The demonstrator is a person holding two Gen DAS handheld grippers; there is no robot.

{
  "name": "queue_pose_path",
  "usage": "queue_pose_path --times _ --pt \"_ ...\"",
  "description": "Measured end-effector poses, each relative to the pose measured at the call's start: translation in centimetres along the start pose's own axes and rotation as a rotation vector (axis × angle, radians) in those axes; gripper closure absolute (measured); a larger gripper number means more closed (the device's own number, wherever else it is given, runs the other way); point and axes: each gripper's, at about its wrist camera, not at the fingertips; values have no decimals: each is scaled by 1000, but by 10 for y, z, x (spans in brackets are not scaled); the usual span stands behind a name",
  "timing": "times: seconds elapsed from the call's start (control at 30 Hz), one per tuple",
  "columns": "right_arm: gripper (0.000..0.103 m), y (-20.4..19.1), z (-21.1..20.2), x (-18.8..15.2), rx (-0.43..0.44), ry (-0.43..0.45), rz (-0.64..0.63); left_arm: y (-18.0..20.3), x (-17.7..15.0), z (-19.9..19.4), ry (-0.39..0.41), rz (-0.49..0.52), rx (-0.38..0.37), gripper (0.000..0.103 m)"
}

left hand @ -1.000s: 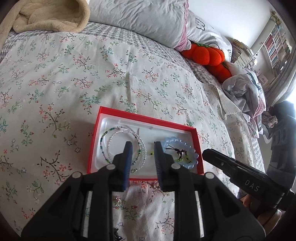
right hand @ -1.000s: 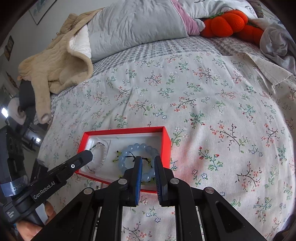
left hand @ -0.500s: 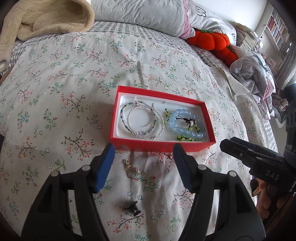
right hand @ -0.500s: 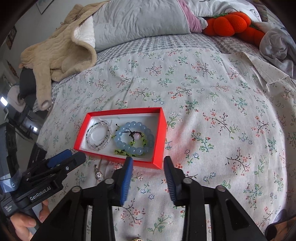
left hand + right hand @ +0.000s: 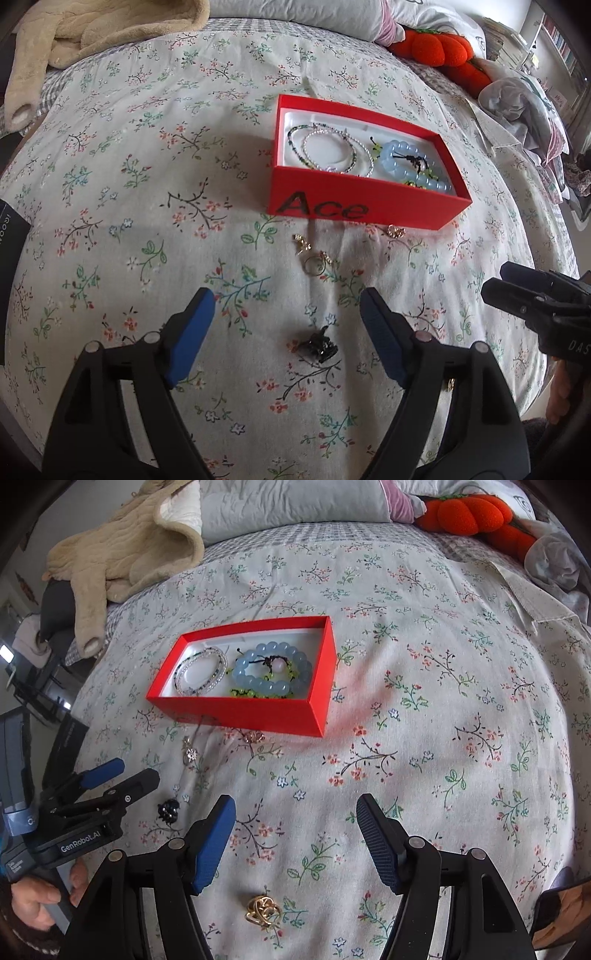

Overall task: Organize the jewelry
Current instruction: 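Grasp the black flower hair clip with the left tool while the right grasps the gold rings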

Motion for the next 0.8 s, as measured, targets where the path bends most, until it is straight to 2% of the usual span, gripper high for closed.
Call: queue_pose_path --times 0.17,0.3,0.47,0.57,0.8 --pt "34 -12 7 -21 -12 -33 -60 -6 -15 -2 11 26 1 22" --pt "34 -16 6 -38 -45 -21 -86 -10 -27 -6 35 58 -12 22" --pt "33 -19 -2 -59 -52 38 -126 -15 -42 -8 57 116 -25 22" --pt "28 -20 -7 -72 -53 86 -151 -19 -51 -7 72 155 -31 22" --pt "24 -17 -13 -100 -32 178 -198 -25 -67 1 79 221 -23 22"
Point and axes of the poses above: each gripper's, at about its wrist camera, not at the fingertips, and z roughly the way its jaws point, y to its right, x to its top, and after that the axes turned 15 degrees about -z, right-handed
